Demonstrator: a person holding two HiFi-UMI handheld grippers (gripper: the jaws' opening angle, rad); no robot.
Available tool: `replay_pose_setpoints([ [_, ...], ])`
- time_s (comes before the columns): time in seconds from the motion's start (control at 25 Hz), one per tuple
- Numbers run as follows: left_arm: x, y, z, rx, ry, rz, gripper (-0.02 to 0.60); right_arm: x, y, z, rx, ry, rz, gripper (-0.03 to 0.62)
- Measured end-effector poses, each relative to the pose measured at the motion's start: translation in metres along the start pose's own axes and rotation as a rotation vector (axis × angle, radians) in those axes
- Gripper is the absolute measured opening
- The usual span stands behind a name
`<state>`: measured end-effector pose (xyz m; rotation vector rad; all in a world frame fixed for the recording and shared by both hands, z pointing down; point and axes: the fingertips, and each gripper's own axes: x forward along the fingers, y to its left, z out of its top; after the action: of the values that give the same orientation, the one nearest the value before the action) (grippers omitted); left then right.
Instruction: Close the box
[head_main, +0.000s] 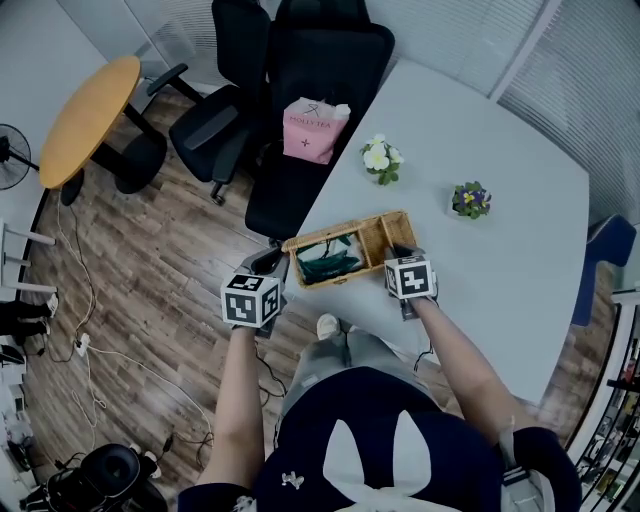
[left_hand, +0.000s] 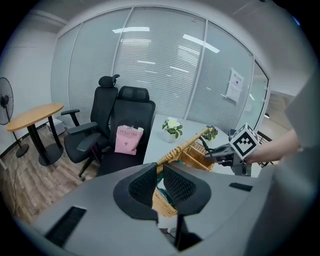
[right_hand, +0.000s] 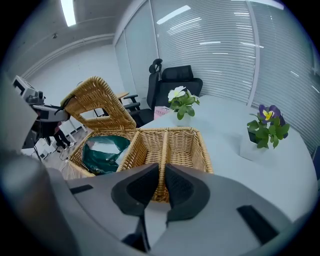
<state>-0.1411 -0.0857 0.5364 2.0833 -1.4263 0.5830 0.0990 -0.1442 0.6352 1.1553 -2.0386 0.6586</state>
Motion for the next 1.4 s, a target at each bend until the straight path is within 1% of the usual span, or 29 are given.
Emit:
replay_pose_setpoints([
  [0.52, 0.0, -0.003, -0.005, -0.012, 0.002, 0.012, 0.049, 0.0, -0.001, -0.001, -0.002, 0.001, 0.008, 0.048],
  [0.88, -0.002, -0.01, -0.015, -0.01, 0.025, 0.017, 0.049, -0.001, -0.001, 0.0, -0.008, -0.002, 0.004, 0.047],
  [1.08, -0.002, -0.012, -0.022, -0.032, 0.026, 0.019, 0.046, 0.0, -0.001, -0.001, -0.009, -0.004, 0.005, 0.047],
  [1.4, -0.001, -0.017, -0.031, -0.034, 0.048, 0.025, 0.041, -0.001, -0.001, 0.0, -0.008, -0.005, 0.007, 0.048],
])
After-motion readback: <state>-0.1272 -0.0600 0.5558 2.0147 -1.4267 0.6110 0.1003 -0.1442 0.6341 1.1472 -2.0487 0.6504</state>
